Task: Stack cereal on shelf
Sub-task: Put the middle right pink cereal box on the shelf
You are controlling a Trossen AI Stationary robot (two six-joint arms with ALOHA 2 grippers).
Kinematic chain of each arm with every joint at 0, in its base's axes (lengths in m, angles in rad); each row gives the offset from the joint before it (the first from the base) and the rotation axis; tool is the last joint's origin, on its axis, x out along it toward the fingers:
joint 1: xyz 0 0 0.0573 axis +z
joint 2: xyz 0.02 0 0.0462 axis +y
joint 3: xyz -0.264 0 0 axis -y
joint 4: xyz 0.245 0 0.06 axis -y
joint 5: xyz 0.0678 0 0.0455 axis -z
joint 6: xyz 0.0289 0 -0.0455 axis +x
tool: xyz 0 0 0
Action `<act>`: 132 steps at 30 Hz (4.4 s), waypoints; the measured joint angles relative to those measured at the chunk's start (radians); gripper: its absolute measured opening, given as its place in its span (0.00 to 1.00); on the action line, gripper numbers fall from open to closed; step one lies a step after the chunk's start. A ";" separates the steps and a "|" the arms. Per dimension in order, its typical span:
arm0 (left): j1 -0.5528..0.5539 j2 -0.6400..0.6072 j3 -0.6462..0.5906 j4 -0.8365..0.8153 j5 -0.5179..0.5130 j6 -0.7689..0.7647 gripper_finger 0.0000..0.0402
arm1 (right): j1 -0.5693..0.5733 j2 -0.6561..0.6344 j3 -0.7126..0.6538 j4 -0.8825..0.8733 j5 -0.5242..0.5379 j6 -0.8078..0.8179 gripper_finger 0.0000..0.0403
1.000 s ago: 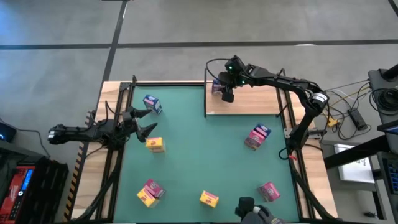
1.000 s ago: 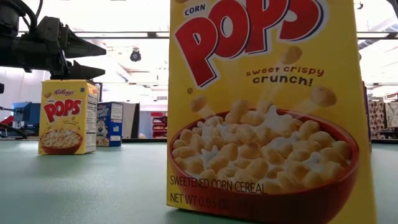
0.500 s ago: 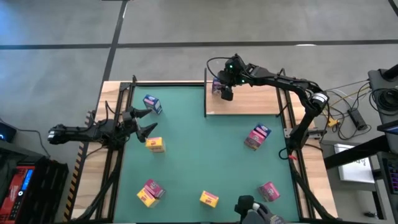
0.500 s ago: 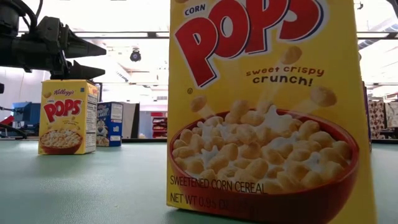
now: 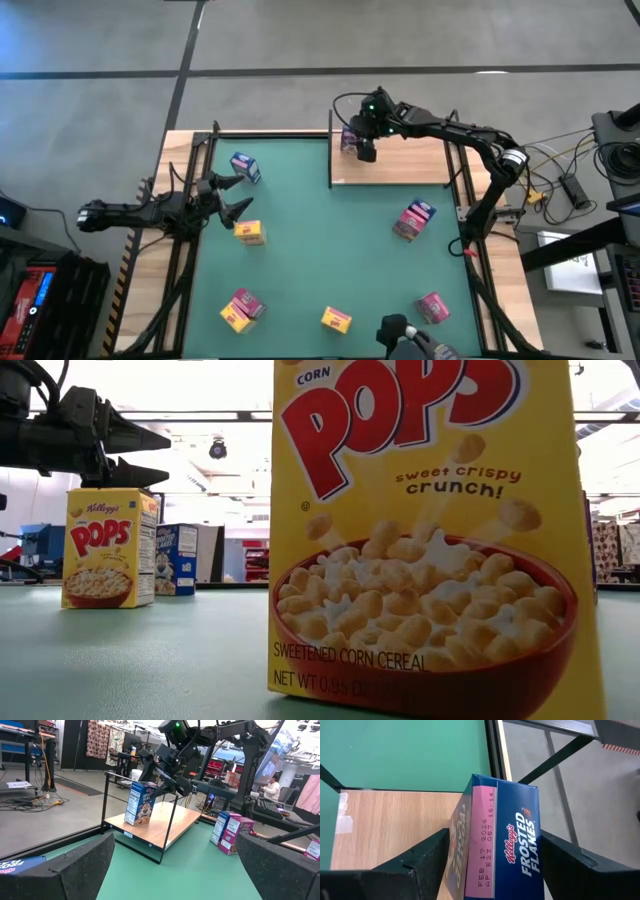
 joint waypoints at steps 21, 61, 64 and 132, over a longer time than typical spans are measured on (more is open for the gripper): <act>0.000 0.000 0.000 0.000 0.000 0.000 1.00 | -0.029 -0.001 0.000 0.047 0.000 -0.090 0.57; 0.000 0.000 0.000 0.000 0.000 0.000 1.00 | 0.027 -0.169 0.000 -0.141 0.145 0.065 0.77; 0.000 0.000 0.000 0.000 0.000 0.000 1.00 | 0.044 -0.203 0.000 -0.233 0.179 0.129 0.77; 0.000 0.000 0.000 0.000 0.000 0.000 1.00 | 0.745 -0.363 -0.364 -0.743 0.181 1.421 0.71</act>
